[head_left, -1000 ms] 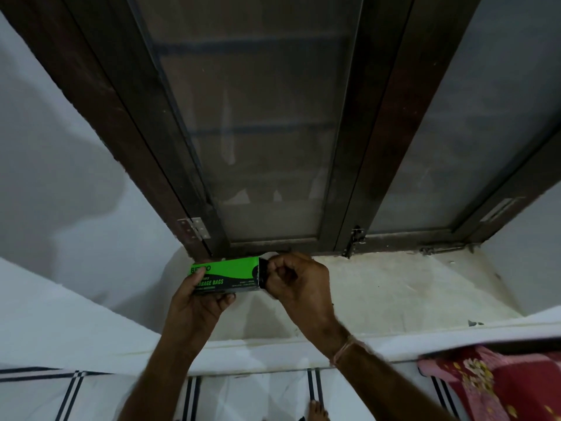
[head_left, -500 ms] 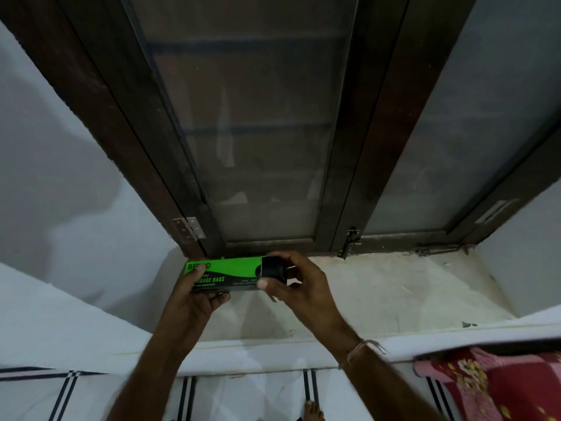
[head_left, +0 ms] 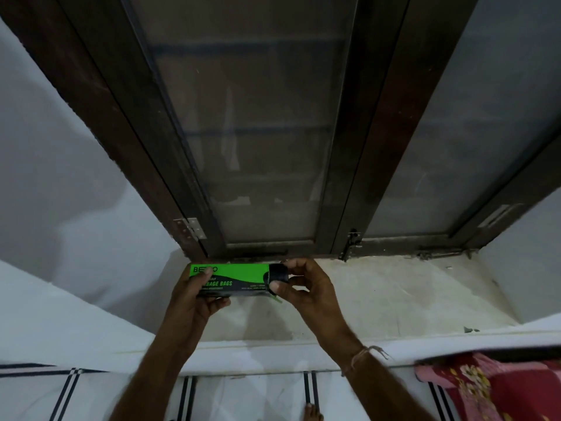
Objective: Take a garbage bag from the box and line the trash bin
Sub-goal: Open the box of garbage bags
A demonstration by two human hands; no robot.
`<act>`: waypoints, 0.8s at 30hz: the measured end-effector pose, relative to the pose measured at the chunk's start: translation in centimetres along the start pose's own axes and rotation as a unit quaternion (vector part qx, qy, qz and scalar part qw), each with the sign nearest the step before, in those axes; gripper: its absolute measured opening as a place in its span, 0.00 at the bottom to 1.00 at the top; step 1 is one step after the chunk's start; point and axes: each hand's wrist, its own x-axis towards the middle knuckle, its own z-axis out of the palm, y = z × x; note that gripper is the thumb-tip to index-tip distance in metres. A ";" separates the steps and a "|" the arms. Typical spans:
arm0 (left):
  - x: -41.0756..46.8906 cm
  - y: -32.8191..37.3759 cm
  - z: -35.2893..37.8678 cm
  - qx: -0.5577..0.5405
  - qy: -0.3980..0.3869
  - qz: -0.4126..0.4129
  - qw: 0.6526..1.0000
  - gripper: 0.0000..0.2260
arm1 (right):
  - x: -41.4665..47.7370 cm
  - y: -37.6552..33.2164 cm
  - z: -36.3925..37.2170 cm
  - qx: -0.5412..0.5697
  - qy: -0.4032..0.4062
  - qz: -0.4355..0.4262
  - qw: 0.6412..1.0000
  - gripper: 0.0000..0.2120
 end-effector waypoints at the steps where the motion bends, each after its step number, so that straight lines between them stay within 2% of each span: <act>1: 0.0 0.0 0.0 -0.001 0.001 0.003 1.000 0.08 | -0.1 0.1 0.0 0.015 0.004 0.010 1.000 0.20; 3: 0.0 0.0 0.1 0.000 0.001 0.006 1.000 0.08 | -0.3 0.3 0.1 0.046 -0.003 0.024 0.999 0.21; 11: -0.3 0.0 0.4 0.041 -0.008 0.045 0.998 0.08 | 0.0 -0.3 -0.1 0.117 -0.003 0.123 0.985 0.18; 17: -0.4 0.4 0.4 0.060 -0.003 0.067 0.996 0.11 | 0.2 0.0 -0.6 0.127 0.005 0.135 0.983 0.13; 20: -0.4 0.4 -0.2 0.038 0.004 0.047 0.998 0.11 | 0.4 0.0 -1.8 0.135 0.011 0.128 0.983 0.11; 24: -0.2 -0.4 -0.7 0.022 -0.018 -0.007 1.000 0.09 | 0.8 -0.1 -1.9 0.118 -0.046 0.129 0.984 0.10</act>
